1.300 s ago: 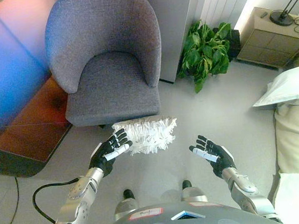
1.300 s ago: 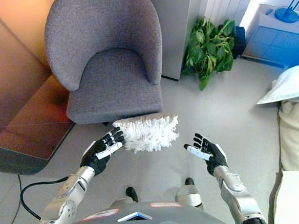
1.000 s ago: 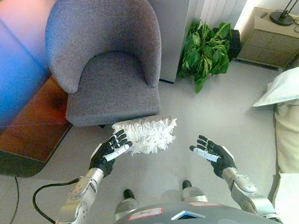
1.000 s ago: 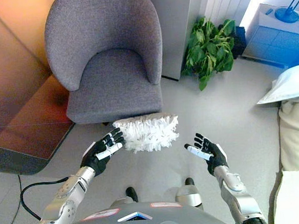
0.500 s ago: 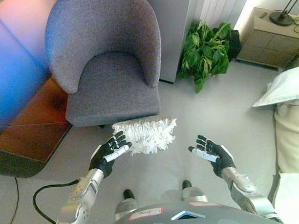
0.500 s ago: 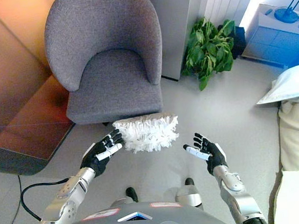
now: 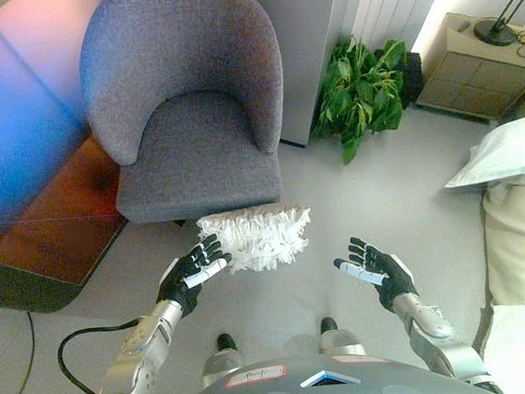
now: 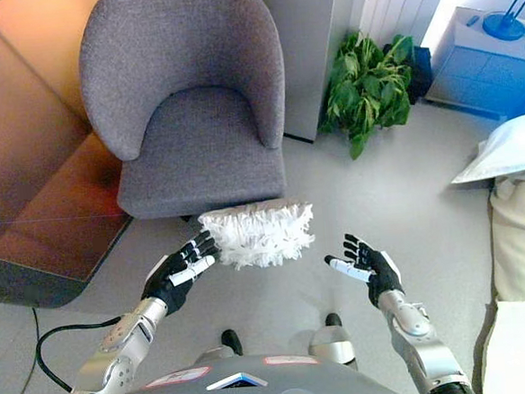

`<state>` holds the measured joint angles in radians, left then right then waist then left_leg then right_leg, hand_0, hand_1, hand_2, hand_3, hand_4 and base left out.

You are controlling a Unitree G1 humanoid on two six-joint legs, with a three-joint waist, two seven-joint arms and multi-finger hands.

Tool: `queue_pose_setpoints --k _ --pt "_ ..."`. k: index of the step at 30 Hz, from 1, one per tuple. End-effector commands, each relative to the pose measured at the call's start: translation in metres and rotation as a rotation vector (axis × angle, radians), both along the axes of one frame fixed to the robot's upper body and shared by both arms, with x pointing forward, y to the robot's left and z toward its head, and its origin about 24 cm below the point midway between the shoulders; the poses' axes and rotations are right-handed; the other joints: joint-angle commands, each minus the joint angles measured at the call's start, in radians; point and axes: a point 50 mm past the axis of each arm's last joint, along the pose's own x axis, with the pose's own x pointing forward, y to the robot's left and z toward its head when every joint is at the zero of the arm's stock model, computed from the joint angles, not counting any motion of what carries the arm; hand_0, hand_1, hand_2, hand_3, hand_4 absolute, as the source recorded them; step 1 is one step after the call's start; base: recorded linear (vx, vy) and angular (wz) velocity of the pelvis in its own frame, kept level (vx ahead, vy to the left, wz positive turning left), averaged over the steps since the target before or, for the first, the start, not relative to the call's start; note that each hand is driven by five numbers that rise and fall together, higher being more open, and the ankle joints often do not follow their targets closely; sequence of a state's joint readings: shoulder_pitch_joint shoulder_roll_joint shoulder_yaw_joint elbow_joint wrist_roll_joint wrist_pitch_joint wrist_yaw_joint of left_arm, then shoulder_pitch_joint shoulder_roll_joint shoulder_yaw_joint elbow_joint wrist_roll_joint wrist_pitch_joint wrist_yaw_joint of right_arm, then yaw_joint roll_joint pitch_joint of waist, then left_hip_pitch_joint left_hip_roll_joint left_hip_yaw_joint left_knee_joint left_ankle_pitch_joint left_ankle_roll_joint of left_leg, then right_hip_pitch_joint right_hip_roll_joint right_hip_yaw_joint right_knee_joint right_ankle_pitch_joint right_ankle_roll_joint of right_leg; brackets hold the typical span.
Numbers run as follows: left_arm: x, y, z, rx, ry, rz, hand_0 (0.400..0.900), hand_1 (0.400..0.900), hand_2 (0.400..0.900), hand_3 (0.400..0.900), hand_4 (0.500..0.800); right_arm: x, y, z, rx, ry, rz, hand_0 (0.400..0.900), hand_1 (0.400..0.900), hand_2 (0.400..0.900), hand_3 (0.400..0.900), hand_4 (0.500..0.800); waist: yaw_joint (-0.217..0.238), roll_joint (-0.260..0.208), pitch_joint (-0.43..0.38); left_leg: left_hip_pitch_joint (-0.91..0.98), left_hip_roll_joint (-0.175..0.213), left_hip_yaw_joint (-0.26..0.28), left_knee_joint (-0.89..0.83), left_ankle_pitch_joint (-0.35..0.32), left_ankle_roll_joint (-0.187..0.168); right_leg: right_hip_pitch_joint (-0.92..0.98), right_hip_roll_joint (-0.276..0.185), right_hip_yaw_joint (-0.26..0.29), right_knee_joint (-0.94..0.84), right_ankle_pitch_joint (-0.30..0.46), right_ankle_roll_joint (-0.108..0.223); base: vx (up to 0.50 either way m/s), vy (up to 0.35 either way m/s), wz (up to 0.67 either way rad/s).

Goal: Pick up the pillow and put it on the sofa.

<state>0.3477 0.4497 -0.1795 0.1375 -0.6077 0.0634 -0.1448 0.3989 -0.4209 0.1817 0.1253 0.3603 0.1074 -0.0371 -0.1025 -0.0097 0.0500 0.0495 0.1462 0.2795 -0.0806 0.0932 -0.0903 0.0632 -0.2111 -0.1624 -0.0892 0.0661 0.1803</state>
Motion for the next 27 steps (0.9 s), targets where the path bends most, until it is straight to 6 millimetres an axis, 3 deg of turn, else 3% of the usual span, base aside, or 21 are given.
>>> queue_pose_setpoints --k 1,4,7,10,14,17,21,22,27 --pt "0.042 0.011 0.054 -0.028 -0.306 0.017 0.900 0.900 0.900 0.900 0.800 0.043 -0.007 0.046 -0.028 -0.283 0.026 0.900 0.900 0.900 0.900 0.800 0.030 -0.035 0.062 -0.015 0.081 -0.010 0.183 -0.067 -0.013 -0.035 0.070 -0.020 0.032 -0.005 -0.081 0.00 -0.101 -0.06" --pt "0.038 0.012 0.054 -0.047 -0.315 0.042 0.900 0.900 0.900 0.900 0.800 0.043 -0.013 0.050 -0.046 -0.295 0.038 0.900 0.900 0.900 0.900 0.800 0.032 -0.043 0.084 -0.053 0.117 -0.054 0.307 -0.041 -0.027 -0.058 0.082 -0.003 0.057 -0.012 -0.107 0.01 -0.087 -0.09" --pt "0.031 0.015 0.052 -0.058 -0.314 0.068 0.900 0.900 0.900 0.900 0.800 0.039 -0.020 0.051 -0.066 -0.292 0.047 0.900 0.900 0.900 0.900 0.800 0.040 -0.063 0.101 -0.116 0.150 -0.127 0.508 0.031 -0.033 -0.075 0.091 0.010 0.083 -0.015 -0.141 0.07 -0.102 -0.17" --pt "0.022 0.019 0.049 -0.071 -0.301 0.080 0.900 0.900 0.900 0.900 0.800 0.032 -0.028 0.049 -0.077 -0.273 0.044 0.900 0.900 0.900 0.900 0.800 0.051 -0.081 0.111 -0.174 0.131 -0.162 0.604 0.035 -0.011 -0.061 0.089 0.022 0.104 -0.028 -0.154 0.18 -0.037 -0.14" --pt "0.014 0.021 0.051 -0.084 -0.295 0.083 0.900 0.900 0.900 0.900 0.800 0.025 -0.031 0.050 -0.079 -0.264 0.032 0.900 0.900 0.900 0.900 0.800 0.077 -0.062 0.127 -0.182 0.113 -0.149 0.448 0.062 -0.015 -0.013 0.105 0.021 0.120 -0.077 -0.137 0.24 0.087 -0.13" --pt "0.013 0.019 0.049 -0.095 -0.303 0.086 0.900 0.900 0.900 0.900 0.800 0.021 -0.032 0.050 -0.085 -0.259 0.038 0.900 0.900 0.900 0.900 0.800 0.104 -0.022 0.136 -0.208 0.113 -0.120 0.172 0.149 -0.047 0.059 0.134 0.030 0.099 -0.120 -0.118 0.35 0.185 -0.33" --pt "0.005 0.016 0.045 -0.107 -0.298 0.080 0.900 0.900 0.900 0.900 0.800 0.014 -0.036 0.046 -0.080 -0.243 0.027 0.900 0.900 0.900 0.900 0.800 0.152 -0.017 0.144 -0.290 0.101 -0.084 0.070 0.229 -0.062 0.184 0.143 0.040 0.063 -0.162 -0.117 0.43 0.131 -0.42" --pt "0.004 0.015 0.044 -0.105 -0.304 0.074 0.900 0.900 0.900 0.900 0.800 0.014 -0.036 0.046 -0.079 -0.241 0.025 0.900 0.900 0.900 0.900 0.800 0.160 -0.018 0.145 -0.309 0.106 -0.075 0.089 0.229 -0.060 0.200 0.139 0.036 0.064 -0.175 -0.119 0.41 0.145 -0.34" --pt "0.006 0.020 0.045 -0.082 -0.297 0.087 0.900 0.900 0.900 0.900 0.800 0.009 -0.032 0.046 -0.044 -0.221 0.036 0.900 0.900 0.900 0.900 0.800 0.152 -0.038 0.126 -0.286 0.104 -0.035 0.137 0.077 -0.015 0.230 0.068 -0.011 0.127 -0.220 -0.075 0.42 0.143 -0.19"
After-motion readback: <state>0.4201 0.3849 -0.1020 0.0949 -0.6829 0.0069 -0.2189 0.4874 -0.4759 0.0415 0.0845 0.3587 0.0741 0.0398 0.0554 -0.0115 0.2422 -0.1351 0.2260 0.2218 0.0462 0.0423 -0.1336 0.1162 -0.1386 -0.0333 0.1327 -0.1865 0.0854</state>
